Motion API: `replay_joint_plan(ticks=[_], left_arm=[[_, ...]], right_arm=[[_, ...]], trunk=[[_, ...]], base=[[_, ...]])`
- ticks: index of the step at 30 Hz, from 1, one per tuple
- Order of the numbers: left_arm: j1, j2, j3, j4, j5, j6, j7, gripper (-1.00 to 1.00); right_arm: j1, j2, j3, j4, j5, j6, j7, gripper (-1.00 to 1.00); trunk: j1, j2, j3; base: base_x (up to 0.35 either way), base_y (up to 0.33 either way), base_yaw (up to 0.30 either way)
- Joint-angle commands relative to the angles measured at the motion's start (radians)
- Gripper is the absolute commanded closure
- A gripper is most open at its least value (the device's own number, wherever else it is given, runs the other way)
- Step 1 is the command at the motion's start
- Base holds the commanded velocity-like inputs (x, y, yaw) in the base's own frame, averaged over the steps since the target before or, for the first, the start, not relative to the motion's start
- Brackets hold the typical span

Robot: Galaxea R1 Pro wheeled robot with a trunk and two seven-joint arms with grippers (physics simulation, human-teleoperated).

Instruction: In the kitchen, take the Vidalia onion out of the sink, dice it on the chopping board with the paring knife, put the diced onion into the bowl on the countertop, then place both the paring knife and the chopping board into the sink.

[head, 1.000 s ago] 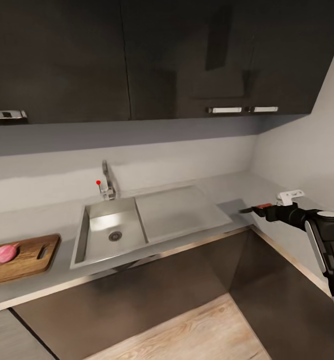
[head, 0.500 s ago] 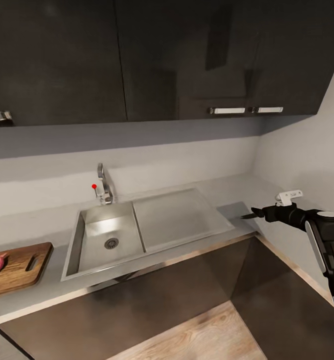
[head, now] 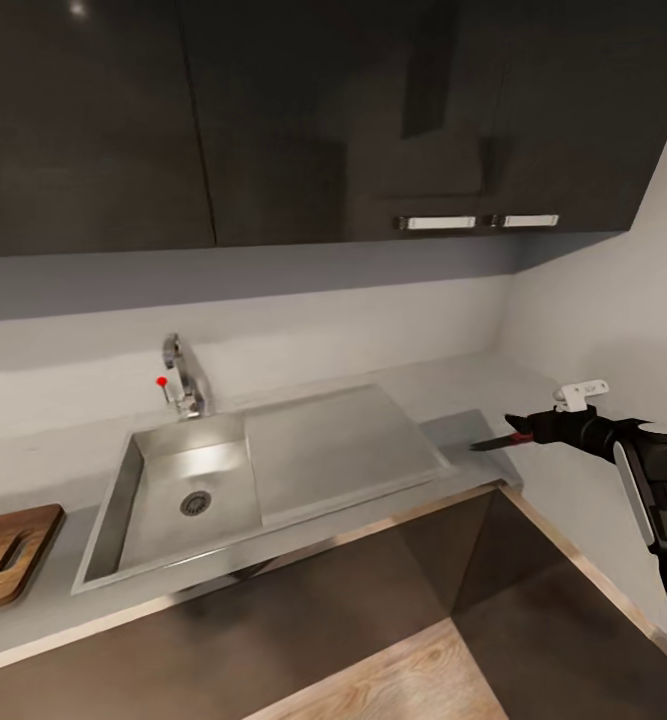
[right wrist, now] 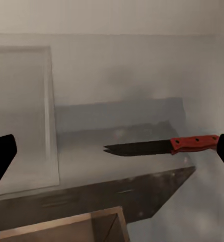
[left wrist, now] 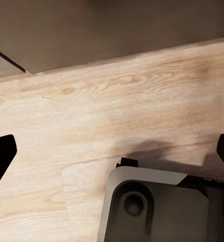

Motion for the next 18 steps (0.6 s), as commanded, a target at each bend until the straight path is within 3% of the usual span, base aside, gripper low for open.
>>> replay_joint_plan(ticks=[1, 4, 8, 11, 13, 16, 18], left_arm=[[0.0, 0.002, -0.005, -0.002, 0.01, -0.004, 0.008, -1.0], [0.0, 0.002, -0.005, -0.001, 0.01, -0.004, 0.008, -1.0], [0.0, 0.002, -0.005, -0.001, 0.01, -0.004, 0.008, -1.0], [0.0, 0.002, -0.005, -0.005, 0.01, -0.004, 0.008, -1.0], [0.0, 0.003, -0.005, -0.01, 0.01, -0.003, 0.008, -1.0], [0.0, 0.003, -0.005, -0.01, 0.01, -0.001, 0.008, -1.0], [0.0, 0.004, -0.005, -0.01, 0.01, 0.001, 0.008, -1.0]], right_arm=[[-0.001, 0.0, -0.001, 0.0, 0.007, 0.004, 0.009, -1.0], [-0.001, 0.001, -0.002, 0.001, 0.005, 0.003, 0.03, -1.0], [-0.001, -0.006, -0.017, 0.001, 0.009, 0.003, 0.119, -1.0], [-0.001, -0.032, -0.087, 0.001, 0.01, 0.003, 0.173, -1.0], [-0.001, -0.048, -0.113, 0.0, 0.009, 0.003, 0.188, -1.0], [-0.001, -0.083, -0.133, 0.001, 0.008, 0.003, 0.225, -1.0], [-0.001, -0.121, -0.141, 0.005, 0.007, 0.002, 0.265, -1.0]], trunk=[[0.0, -0.001, -0.001], [0.0, -0.001, -0.001], [0.0, -0.001, -0.001], [0.0, -0.001, -0.001], [0.0, -0.001, -0.001], [0.0, -0.001, -0.001], [0.0, -0.001, -0.001]], base=[[0.058, -0.052, 0.0], [0.021, -0.019, 0.0], [0.006, -0.006, 0.0], [0.001, -0.001, 0.0], [0.0, 0.0, 0.0], [0.0, 0.0, 0.0], [0.0, 0.0, 0.0]])
